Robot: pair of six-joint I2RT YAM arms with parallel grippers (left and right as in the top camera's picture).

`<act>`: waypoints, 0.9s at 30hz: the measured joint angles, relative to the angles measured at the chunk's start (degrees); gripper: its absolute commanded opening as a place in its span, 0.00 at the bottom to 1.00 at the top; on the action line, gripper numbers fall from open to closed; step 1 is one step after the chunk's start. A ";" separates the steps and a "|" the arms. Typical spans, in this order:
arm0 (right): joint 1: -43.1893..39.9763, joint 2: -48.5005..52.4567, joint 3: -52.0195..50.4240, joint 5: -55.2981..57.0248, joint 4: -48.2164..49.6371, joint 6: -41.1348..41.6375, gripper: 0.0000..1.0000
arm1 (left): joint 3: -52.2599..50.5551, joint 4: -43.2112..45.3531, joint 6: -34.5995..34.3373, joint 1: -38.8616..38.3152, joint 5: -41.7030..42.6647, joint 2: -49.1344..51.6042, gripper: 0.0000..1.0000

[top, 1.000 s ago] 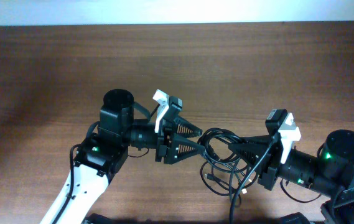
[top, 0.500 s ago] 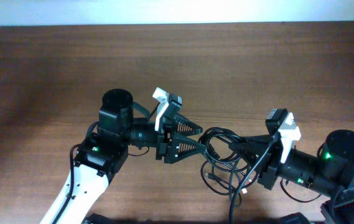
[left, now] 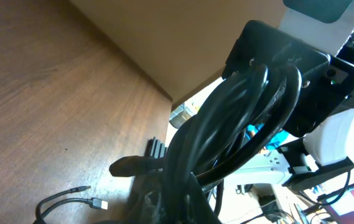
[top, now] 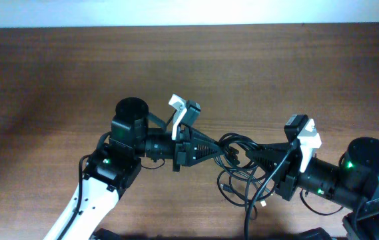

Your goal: Untangle cables

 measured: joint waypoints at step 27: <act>0.00 -0.11 0.00 -3.72 -0.90 0.26 0.99 | 0.02 -0.28 0.15 -0.28 -18.43 0.07 0.00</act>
